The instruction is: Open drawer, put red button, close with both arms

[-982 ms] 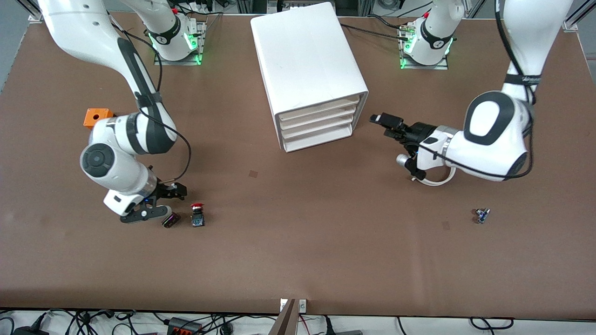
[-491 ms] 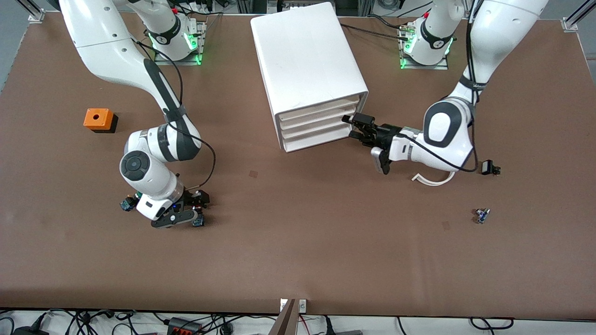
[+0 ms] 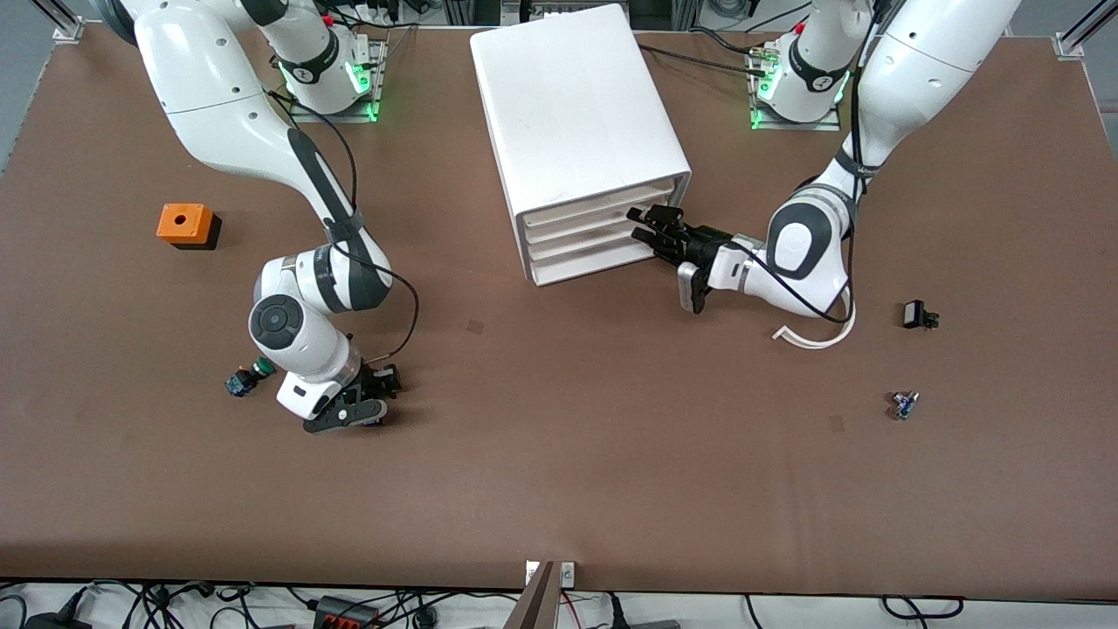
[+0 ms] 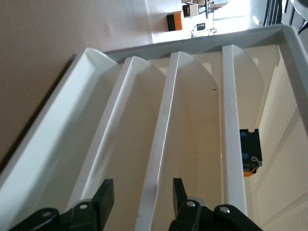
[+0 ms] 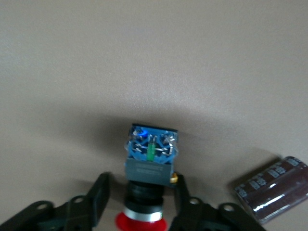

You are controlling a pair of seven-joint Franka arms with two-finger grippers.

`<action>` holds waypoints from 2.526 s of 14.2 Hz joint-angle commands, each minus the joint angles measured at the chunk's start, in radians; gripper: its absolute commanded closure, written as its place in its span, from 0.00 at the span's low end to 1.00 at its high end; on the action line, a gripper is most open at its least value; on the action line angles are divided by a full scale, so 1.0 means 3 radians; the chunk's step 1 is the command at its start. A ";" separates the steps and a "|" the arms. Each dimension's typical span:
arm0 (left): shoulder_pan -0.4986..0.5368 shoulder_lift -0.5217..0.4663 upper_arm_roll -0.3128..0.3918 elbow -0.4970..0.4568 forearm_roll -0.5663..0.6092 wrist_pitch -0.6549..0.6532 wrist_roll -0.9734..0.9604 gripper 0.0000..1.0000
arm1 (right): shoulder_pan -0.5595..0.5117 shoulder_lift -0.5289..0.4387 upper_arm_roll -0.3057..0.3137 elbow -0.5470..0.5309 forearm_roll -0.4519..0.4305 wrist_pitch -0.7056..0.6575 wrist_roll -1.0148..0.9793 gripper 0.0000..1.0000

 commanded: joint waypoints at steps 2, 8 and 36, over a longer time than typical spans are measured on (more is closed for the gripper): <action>0.0022 -0.0049 -0.0104 -0.0129 -0.0108 0.0021 0.0120 0.66 | -0.0015 0.0105 0.0009 0.0155 0.0029 -0.0015 -0.0041 0.54; 0.0067 0.0037 -0.0080 0.0115 -0.0083 0.0026 0.0125 0.91 | 0.0005 0.0008 0.0009 0.0568 0.0029 -0.0386 -0.0025 1.00; 0.0389 -0.0126 0.0018 0.2631 0.4176 -0.1197 -0.2483 0.00 | 0.1769 -0.0146 0.0040 0.1654 0.0621 -0.2183 0.1790 1.00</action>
